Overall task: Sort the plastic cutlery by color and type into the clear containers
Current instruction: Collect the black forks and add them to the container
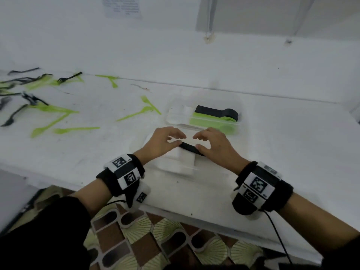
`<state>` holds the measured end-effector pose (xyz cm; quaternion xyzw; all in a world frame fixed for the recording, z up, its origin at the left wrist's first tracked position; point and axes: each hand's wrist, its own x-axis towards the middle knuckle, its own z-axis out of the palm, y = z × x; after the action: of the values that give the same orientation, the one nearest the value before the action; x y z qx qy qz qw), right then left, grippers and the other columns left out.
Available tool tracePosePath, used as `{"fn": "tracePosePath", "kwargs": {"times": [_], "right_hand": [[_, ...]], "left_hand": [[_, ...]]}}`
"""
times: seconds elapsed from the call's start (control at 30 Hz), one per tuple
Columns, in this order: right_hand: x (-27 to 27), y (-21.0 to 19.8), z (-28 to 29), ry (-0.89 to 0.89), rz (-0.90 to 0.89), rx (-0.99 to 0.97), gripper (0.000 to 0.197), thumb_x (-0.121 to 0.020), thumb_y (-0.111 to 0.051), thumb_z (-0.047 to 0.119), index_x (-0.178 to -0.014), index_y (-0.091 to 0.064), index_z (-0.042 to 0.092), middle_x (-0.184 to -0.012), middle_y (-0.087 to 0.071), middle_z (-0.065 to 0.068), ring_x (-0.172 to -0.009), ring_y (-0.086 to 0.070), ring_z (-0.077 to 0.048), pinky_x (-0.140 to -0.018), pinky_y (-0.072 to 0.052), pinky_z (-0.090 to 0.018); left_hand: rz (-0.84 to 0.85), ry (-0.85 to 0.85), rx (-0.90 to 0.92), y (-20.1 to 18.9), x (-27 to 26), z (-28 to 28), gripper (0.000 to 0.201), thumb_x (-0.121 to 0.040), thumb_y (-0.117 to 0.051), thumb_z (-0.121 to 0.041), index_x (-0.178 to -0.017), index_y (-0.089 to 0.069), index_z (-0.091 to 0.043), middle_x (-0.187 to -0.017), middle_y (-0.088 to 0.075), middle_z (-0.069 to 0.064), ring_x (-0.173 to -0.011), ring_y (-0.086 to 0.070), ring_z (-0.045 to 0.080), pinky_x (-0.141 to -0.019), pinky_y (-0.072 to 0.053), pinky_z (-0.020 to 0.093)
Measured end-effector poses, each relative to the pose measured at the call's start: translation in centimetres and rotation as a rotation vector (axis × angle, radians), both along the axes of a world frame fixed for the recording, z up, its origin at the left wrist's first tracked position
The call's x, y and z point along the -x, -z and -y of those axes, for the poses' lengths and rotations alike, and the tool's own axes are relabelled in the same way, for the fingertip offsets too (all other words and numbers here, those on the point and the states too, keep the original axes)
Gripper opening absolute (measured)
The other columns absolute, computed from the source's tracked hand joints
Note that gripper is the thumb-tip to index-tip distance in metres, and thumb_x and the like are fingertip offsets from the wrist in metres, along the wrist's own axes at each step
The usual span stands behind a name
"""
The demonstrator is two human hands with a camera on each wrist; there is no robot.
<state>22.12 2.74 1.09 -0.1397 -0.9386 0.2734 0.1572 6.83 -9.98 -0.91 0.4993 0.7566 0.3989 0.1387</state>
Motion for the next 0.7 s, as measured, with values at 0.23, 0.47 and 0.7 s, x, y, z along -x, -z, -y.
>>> {"fn": "tracePosePath", "kwargs": {"times": [0.23, 0.47, 0.7], "right_hand": [[5.4, -1.6, 8.8, -0.170, -0.195, 0.285, 0.020, -0.082, -0.064, 0.006, -0.101, -0.067, 0.010, -0.090, -0.060, 0.000, -0.084, -0.057, -0.013, -0.075, -0.043, -0.014], [11.6, 0.9, 21.7, -0.462, -0.074, 0.452, 0.020, -0.084, -0.059, 0.003, -0.101, -0.067, 0.008, -0.090, -0.063, -0.002, -0.079, -0.056, -0.009, -0.069, -0.037, 0.002], [17.5, 10.8, 35.9, -0.632, 0.312, 0.461, 0.020, -0.086, -0.057, 0.005, -0.106, -0.064, 0.004, -0.093, -0.064, -0.007, -0.091, -0.060, -0.018, -0.077, -0.044, -0.017]], "left_hand": [[0.028, -0.336, -0.202, -1.4, 1.4, 9.4, 0.021, -0.086, -0.058, 0.001, -0.092, -0.066, -0.017, -0.083, -0.065, -0.011, -0.080, -0.061, -0.010, -0.073, -0.048, 0.008], [0.034, -0.758, -0.300, 0.7, 2.6, 24.0, 0.018, -0.089, -0.054, -0.004, -0.095, -0.065, -0.017, -0.081, -0.067, -0.008, -0.075, -0.062, 0.000, -0.069, -0.050, 0.015], [0.272, -1.134, -0.078, 9.3, 1.8, 40.5, 0.013, -0.091, -0.056, -0.009, -0.101, -0.063, -0.003, -0.086, -0.060, 0.000, -0.072, -0.056, 0.004, -0.063, -0.042, 0.010]]}}
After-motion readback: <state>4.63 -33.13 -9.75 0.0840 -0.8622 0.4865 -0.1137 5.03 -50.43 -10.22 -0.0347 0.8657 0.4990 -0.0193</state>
